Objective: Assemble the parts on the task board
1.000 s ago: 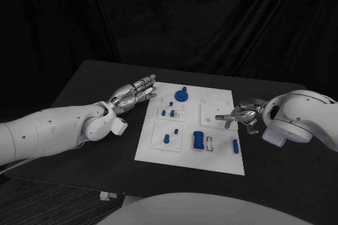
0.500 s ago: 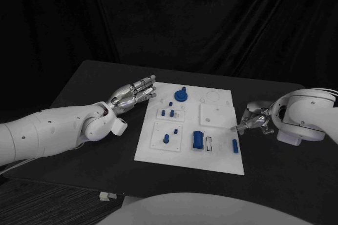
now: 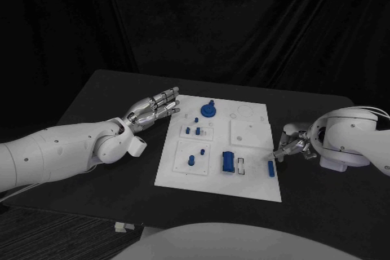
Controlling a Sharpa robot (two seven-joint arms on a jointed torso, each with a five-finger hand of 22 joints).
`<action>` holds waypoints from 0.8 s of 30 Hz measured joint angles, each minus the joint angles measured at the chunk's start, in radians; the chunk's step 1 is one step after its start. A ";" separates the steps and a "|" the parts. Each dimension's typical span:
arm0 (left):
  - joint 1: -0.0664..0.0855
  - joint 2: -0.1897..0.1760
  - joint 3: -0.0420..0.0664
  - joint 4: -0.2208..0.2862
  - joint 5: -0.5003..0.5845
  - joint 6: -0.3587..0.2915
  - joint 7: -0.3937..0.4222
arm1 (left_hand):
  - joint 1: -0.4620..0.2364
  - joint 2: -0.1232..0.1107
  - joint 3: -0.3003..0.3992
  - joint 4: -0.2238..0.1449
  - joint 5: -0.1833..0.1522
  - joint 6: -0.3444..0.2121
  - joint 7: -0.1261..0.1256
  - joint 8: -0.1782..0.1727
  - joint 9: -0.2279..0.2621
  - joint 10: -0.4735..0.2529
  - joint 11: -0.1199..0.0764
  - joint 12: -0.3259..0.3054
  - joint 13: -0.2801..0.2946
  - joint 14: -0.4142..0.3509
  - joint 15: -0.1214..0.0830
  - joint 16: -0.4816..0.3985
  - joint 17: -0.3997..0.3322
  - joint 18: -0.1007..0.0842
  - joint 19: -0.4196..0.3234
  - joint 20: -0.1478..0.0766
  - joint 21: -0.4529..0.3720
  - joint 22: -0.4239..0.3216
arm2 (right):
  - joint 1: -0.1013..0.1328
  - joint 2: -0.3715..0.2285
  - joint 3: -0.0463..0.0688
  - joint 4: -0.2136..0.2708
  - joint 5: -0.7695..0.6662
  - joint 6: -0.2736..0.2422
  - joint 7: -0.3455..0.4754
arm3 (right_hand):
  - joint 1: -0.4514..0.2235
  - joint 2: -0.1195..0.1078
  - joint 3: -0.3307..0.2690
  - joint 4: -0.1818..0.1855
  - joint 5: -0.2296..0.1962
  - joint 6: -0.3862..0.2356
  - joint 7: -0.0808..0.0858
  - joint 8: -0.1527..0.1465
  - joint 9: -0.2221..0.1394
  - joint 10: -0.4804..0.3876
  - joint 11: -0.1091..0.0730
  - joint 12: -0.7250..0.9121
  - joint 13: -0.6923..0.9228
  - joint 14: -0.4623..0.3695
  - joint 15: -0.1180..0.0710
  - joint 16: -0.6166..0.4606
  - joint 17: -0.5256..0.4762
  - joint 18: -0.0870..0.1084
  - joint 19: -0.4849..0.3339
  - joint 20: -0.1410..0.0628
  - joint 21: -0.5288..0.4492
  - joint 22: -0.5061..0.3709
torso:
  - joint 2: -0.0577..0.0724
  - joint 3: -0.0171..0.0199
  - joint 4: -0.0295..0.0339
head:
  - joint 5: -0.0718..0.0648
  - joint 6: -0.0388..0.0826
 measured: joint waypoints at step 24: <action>-0.001 0.000 0.000 0.000 0.000 0.002 0.000 | 0.006 0.006 0.016 -0.016 0.012 -0.007 0.007 0.000 0.000 0.002 0.002 0.011 0.000 0.000 0.000 0.007 0.000 0.000 0.000 0.000 0.000 0.000 | -0.053 0.019 0.000 -0.008 -0.018 -0.004 -0.004 | 0.016 0.016 0.017 -0.017 0.029 -0.010 0.013 -0.046 -0.058 0.004 0.004 0.000 0.000 0.000 0.000 -0.019 0.000 0.000 0.000 0.000 -0.001 0.000 | 0.000 0.0003 0.0000 | -0.005 0.000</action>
